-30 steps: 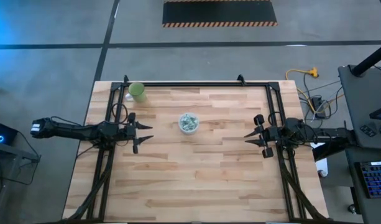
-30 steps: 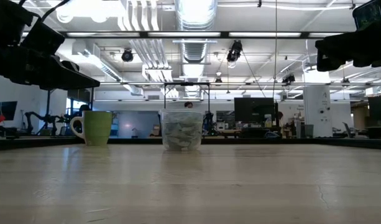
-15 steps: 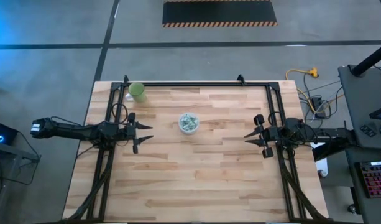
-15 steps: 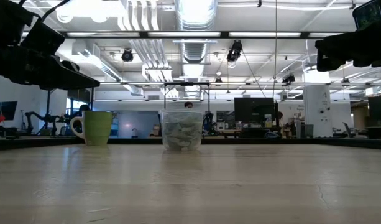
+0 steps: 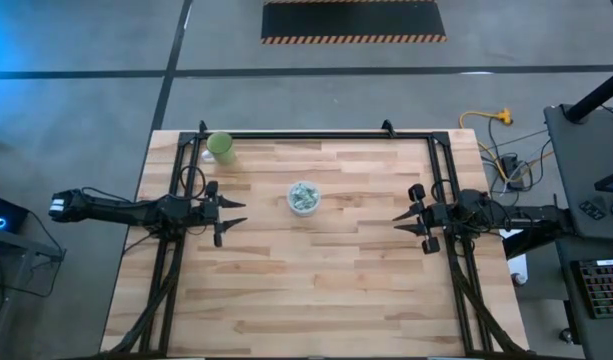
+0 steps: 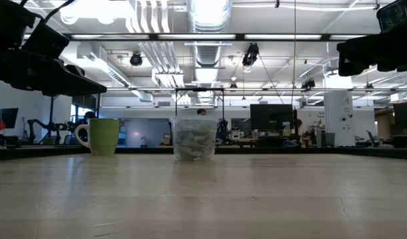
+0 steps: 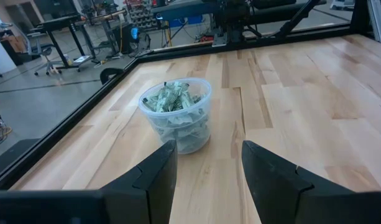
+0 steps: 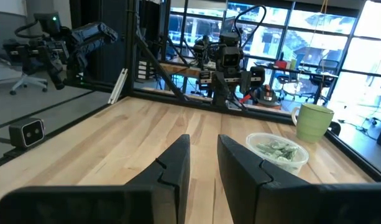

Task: Pick and place Stevia / Truvia into bins
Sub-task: Return to Home Position

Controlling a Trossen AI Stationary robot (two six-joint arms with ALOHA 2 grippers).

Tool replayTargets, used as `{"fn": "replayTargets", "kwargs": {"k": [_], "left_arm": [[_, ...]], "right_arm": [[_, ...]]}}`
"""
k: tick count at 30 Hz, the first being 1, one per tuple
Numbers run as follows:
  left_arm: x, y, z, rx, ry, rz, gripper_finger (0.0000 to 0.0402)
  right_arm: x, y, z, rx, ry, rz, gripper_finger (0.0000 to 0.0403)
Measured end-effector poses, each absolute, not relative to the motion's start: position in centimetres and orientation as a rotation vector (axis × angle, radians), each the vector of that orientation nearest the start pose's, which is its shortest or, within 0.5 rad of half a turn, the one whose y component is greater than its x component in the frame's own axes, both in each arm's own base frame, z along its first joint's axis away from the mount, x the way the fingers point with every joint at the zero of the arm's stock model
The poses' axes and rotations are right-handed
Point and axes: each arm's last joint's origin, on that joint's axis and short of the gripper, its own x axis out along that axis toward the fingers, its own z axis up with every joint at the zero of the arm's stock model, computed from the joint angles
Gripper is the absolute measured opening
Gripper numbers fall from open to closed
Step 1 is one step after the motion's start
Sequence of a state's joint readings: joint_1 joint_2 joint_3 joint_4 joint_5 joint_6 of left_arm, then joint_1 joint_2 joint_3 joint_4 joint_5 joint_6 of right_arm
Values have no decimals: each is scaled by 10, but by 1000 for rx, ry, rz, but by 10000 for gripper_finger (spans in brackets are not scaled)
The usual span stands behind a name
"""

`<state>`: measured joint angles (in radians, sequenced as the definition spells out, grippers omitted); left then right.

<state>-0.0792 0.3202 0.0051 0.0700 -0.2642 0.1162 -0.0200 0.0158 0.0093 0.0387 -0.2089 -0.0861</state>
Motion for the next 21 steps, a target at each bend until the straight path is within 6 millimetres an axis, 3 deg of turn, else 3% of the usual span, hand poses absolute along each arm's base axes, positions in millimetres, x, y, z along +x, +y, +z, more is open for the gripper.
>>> {"fn": "replayTargets", "kwargs": {"k": [21], "left_arm": [[114,-1,145,157,252,170,164]], "right_arm": [[98,4,169,-90,-41,187,73]]}}
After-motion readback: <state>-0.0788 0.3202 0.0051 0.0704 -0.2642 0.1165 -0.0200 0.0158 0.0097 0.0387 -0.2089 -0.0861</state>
